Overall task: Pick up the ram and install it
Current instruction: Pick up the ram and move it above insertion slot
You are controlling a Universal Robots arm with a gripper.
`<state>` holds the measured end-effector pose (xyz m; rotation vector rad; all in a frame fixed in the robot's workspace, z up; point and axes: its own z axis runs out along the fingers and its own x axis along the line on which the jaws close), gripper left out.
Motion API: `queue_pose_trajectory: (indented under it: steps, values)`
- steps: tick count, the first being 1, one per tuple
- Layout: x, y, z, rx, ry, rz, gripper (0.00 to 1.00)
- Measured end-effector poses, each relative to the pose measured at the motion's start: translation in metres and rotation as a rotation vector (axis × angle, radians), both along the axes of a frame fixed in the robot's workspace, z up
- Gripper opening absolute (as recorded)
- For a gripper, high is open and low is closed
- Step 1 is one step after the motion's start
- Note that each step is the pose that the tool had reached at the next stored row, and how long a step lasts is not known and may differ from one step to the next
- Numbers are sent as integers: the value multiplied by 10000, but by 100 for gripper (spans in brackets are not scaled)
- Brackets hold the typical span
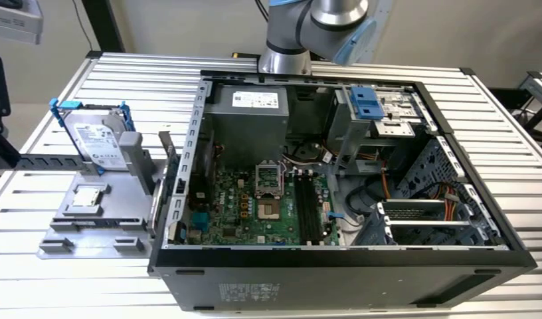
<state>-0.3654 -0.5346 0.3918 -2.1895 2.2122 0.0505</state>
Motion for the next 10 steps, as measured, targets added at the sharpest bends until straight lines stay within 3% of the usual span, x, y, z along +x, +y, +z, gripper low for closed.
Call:
queue_pose_trajectory:
  steps: [4,10]
  values:
    - [22,1,2,-3,3,-1,0]
    - [164,0,1,0,20,0,0]
